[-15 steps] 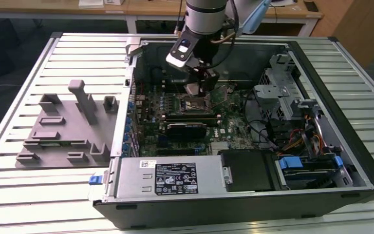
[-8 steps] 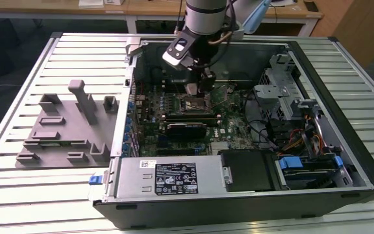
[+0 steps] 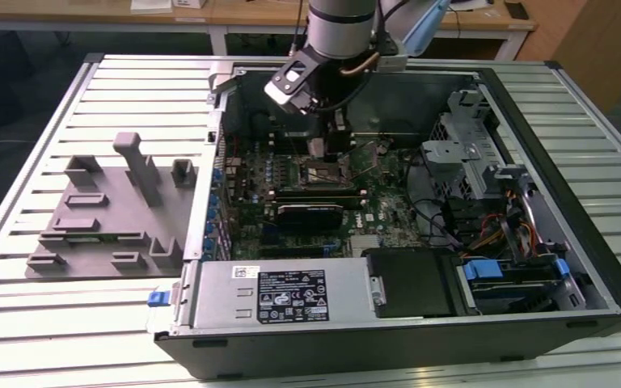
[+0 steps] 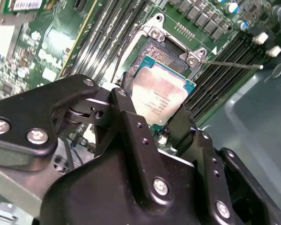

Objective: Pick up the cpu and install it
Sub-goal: 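Place the cpu into insertion slot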

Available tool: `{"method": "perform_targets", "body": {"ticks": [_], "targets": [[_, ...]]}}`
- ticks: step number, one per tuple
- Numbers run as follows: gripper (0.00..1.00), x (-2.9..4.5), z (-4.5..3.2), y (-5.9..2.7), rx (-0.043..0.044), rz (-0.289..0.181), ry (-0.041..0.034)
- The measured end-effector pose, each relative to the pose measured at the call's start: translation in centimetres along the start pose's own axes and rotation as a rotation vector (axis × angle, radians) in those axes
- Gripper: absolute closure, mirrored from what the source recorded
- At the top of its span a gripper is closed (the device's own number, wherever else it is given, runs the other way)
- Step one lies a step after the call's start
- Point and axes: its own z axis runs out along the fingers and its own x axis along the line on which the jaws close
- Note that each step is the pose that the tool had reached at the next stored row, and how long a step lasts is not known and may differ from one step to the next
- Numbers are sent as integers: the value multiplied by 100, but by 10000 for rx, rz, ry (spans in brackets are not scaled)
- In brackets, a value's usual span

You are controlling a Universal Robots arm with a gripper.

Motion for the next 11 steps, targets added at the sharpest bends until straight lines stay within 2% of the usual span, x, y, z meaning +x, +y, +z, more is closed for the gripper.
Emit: {"method": "perform_targets", "body": {"ticks": [4,8,9,11], "targets": [[46,0,13,0,13,618,-11],[46,0,14,0,12,626,-9],[46,0,15,0,-8,626,-6],[46,0,18,0,-123,620,6]]}}
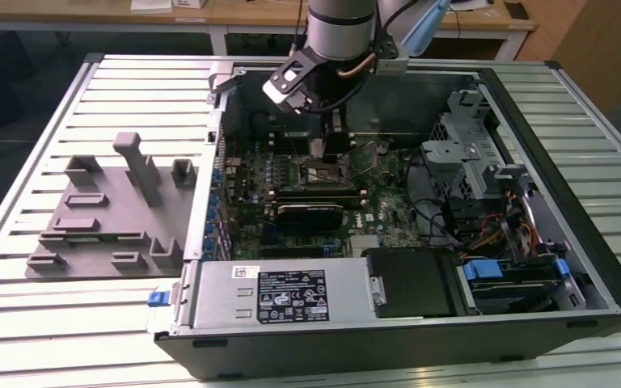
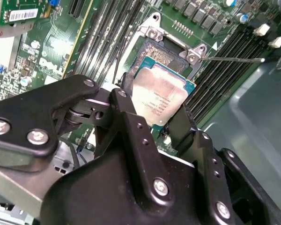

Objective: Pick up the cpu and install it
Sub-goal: 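Place the cpu into insertion slot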

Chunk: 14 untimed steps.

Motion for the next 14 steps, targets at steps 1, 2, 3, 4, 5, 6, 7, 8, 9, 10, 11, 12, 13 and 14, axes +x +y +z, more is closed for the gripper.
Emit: {"method": "perform_targets", "body": {"ticks": [1,2,3,4,5,6,7,8,9,10,11,12,13,14], "targets": [[46,0,1,0,-72,-18,14],[46,-1,2,0,-151,-47,28],[46,-2,4,0,-220,-82,44],[46,-3,6,0,-253,-106,51],[46,-4,6,0,-253,-106,52],[46,-4,5,0,-252,-105,49],[46,-5,5,0,-251,-105,48],[46,-6,5,0,-252,-105,49],[46,-6,5,0,-252,-106,48],[46,-6,7,0,-253,-114,33],[46,-6,10,0,-253,-137,13],[46,-6,16,0,-255,-171,-2],[46,-6,25,0,-255,-223,-20],[46,-6,35,-1,-255,-267,-33]]}}
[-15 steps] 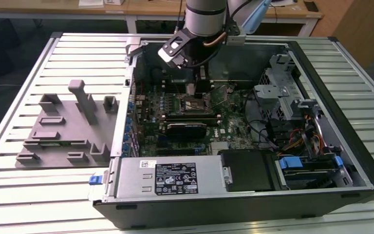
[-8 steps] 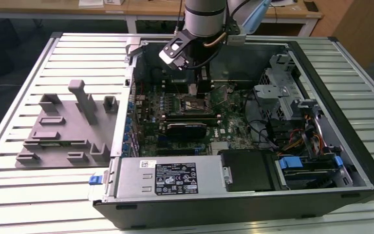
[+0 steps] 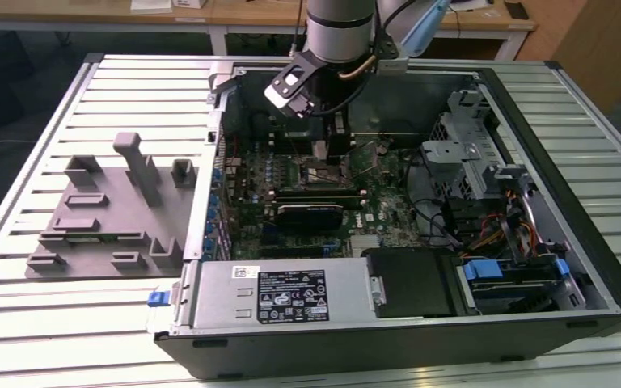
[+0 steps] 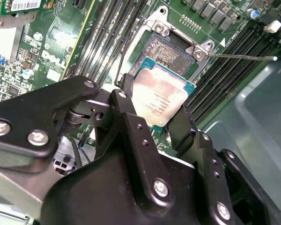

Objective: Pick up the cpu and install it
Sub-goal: 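Place the cpu into insertion slot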

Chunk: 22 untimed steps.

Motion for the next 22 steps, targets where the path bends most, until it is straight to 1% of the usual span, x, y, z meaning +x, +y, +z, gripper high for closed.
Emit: {"method": "perform_targets", "body": {"ticks": [9,18,22], "targets": [[46,2,111,-6,7,-162,-9],[46,4,202,-41,10,-167,-102],[46,5,241,-46,13,-169,-118]]}}
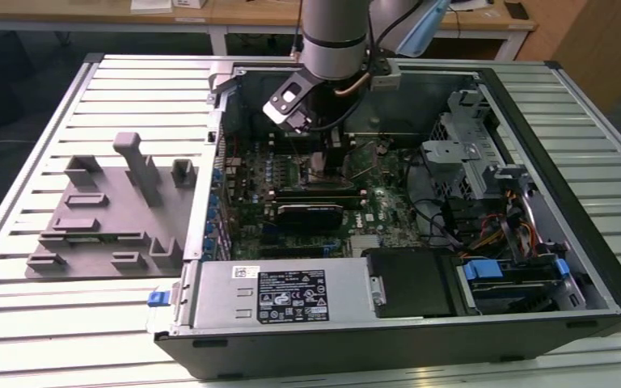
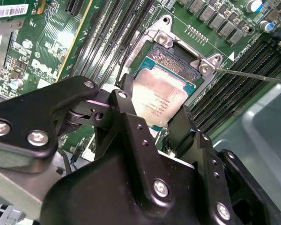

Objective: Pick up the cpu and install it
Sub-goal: 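Place the cpu into insertion slot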

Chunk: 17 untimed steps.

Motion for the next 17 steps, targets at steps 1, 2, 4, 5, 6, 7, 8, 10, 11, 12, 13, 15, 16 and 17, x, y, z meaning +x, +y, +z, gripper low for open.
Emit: {"method": "perform_targets", "body": {"ticks": [1,2,4,5,6,7,8,10,11,12,13,15,16,17], "targets": [[46,0,16,-2,2,1,-4],[46,1,30,-5,4,2,-8],[46,2,50,-12,3,2,-9],[46,2,57,-16,4,1,-9],[46,2,67,-22,4,1,-9],[46,3,76,-26,4,1,-9],[46,3,86,-30,4,1,-9],[46,5,109,-41,5,1,-10],[46,6,121,-44,5,0,-11],[46,6,132,-45,4,0,-10],[46,7,140,-45,4,-1,-9],[46,8,150,-46,4,1,-9],[46,8,155,-46,4,1,-9],[46,9,161,-46,3,0,-9]]}}
